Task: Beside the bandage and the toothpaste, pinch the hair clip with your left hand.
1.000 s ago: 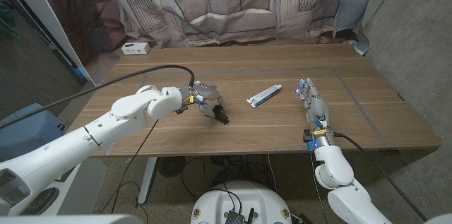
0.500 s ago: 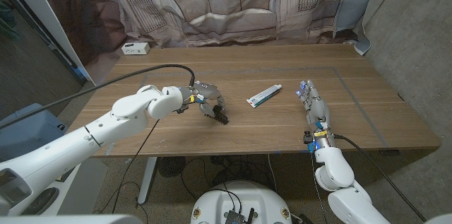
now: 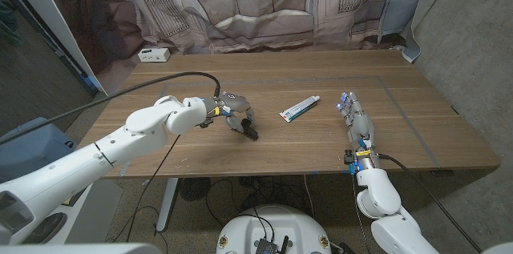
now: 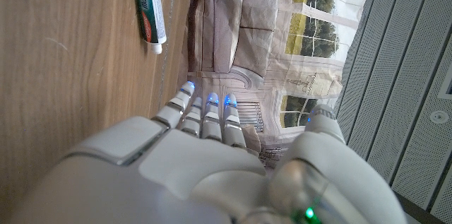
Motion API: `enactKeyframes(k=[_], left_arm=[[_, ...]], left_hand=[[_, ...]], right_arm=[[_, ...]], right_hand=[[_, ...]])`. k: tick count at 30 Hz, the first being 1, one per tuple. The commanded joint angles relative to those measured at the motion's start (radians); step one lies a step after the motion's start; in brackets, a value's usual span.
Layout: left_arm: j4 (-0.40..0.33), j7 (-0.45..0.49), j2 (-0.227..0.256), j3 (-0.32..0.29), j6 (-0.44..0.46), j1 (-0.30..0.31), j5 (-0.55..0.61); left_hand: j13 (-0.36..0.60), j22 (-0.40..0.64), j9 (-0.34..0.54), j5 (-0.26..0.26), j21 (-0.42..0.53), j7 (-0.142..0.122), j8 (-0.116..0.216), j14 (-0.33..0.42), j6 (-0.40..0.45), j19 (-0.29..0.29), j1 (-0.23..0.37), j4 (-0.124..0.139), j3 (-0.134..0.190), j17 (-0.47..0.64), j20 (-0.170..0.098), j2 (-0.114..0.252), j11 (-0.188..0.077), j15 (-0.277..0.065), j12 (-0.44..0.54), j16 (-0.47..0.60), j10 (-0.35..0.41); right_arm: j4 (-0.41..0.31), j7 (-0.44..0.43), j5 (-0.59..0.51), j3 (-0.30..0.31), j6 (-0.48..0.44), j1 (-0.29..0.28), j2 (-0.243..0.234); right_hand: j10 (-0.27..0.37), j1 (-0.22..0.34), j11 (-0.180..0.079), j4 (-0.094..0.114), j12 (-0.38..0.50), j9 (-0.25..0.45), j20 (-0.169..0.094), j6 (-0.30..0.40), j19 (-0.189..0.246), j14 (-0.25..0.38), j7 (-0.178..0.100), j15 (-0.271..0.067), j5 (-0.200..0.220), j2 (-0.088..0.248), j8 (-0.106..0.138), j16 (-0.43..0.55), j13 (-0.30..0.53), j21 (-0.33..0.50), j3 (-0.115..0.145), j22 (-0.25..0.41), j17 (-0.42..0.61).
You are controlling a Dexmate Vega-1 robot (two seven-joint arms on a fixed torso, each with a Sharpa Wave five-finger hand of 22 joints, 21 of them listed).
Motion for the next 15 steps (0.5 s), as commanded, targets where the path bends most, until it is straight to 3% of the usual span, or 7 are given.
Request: enactKeyframes(k=[1,15], left_arm=[[-0.019,0.028,0.019,-0.028,0.006,0.012,-0.012],[-0.057,0.064,0.047,-0.069,0.02,0.045,-0.026]], left_hand=[[0.008,0.002,0.005,-0.002,0.003,0.003,0.004,0.01,0.013,0.006,0.014,0.002,-0.004,0.003,0.001,0.019,-0.031,-0.04,0.01,0.008,0.04],[0.022,0.001,0.006,-0.002,-0.001,-0.001,0.004,0.02,0.023,0.008,0.014,0.001,-0.009,0.002,0.001,0.015,-0.037,-0.042,0.01,0.005,0.052]], right_arm=[[-0.011,-0.013,-0.018,-0.001,0.004,0.001,0.01],[0.002,-0.001,-0.018,-0.008,0.002,0.023,0.011]], right_hand=[[0.011,-0.006,0.0,-0.002,0.0,0.003,0.008,0.007,0.0,0.001,-0.005,0.003,0.0,0.006,-0.002,0.007,0.004,0.001,0.002,0.003,0.003],[0.012,-0.006,0.0,-0.003,0.0,0.003,0.008,0.007,0.0,0.002,-0.007,0.002,0.0,0.006,-0.002,0.007,0.004,0.002,0.002,0.003,0.003]])
